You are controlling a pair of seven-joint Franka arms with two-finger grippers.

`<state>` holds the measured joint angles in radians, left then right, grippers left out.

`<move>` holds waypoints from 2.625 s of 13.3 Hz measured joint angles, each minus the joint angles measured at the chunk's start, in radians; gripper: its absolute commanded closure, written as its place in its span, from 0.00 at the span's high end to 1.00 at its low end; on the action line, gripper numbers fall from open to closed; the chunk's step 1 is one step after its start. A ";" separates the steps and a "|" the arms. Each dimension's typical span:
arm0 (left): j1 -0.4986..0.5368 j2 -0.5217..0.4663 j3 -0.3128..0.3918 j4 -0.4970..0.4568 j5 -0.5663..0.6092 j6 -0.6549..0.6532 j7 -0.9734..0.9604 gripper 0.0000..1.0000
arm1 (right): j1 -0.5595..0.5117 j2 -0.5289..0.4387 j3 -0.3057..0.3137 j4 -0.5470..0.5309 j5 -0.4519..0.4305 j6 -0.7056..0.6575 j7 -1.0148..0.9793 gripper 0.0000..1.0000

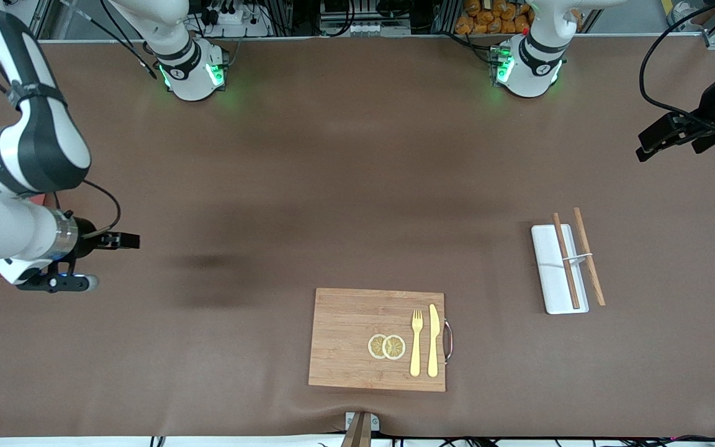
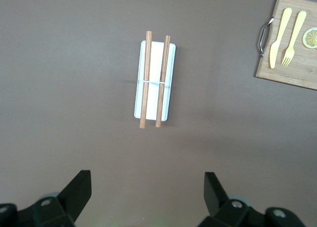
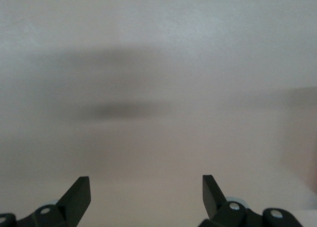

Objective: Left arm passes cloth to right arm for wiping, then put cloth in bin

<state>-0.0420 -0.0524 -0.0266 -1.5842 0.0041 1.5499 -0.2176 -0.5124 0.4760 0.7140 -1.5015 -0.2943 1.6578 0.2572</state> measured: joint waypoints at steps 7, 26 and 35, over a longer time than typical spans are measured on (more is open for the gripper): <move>0.000 0.000 0.000 -0.003 0.000 0.000 0.001 1.00 | 0.001 -0.072 -0.003 0.006 0.005 0.008 -0.001 1.00; 0.000 -0.003 -0.001 -0.006 0.000 -0.001 0.001 1.00 | 0.617 -0.441 -0.898 -0.002 0.378 -0.005 -0.332 1.00; -0.007 -0.009 -0.006 0.005 0.000 -0.001 0.017 1.00 | 0.614 -0.445 -0.892 -0.009 0.370 -0.020 -0.250 1.00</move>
<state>-0.0492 -0.0609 -0.0323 -1.5789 0.0041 1.5491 -0.2011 0.1021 0.0315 -0.1780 -1.5106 0.0759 1.6373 0.0071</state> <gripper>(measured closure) 0.000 0.000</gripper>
